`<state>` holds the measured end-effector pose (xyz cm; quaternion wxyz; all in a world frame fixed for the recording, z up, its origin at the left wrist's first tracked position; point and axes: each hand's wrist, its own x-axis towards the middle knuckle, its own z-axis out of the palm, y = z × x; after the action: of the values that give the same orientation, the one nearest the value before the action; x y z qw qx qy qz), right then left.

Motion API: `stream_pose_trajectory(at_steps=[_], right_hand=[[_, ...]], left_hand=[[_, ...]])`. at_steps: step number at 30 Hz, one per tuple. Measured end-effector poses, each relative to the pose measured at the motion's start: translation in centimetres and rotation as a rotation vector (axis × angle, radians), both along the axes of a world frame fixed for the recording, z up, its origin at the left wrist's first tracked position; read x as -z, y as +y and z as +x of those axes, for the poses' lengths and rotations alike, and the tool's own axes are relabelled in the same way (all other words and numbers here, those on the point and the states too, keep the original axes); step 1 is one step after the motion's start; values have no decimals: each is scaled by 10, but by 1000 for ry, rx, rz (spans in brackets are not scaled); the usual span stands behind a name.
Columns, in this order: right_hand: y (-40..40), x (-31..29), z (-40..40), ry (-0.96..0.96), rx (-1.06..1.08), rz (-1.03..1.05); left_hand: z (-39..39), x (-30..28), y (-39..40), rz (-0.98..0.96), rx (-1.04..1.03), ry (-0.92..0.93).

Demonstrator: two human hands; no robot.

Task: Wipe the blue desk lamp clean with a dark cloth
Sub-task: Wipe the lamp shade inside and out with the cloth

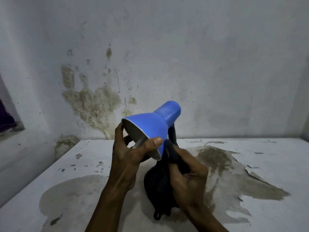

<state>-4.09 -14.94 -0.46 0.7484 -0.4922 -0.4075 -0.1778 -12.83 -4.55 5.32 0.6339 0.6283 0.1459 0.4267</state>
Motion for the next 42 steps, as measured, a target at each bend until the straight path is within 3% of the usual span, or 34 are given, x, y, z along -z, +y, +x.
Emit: stream_pose_trajectory(at_steps=[5, 10, 17, 23, 29, 37, 42], right_hand=[[2, -17, -1, -172, 106, 45], [6, -17, -4, 131, -63, -79], [6, -31, -10, 158, -20, -4], [10, -42, 8, 497, -357, -173], [-6, -63, 22, 545, -414, -14], [-15, -68, 37, 402, 126, 24], [7, -61, 39, 206, 289, -8]], left_hand=[[-1, -2, 4, -47, 42, -22], [-2, -1, 4, -37, 42, -21], [-1, -2, 6, -39, 48, -20], [-7, -1, 9, -29, 58, -5], [-7, -2, 13, -23, 85, -20], [-4, -3, 23, 28, 119, -46], [-2, 1, 34, -55, 152, -77]])
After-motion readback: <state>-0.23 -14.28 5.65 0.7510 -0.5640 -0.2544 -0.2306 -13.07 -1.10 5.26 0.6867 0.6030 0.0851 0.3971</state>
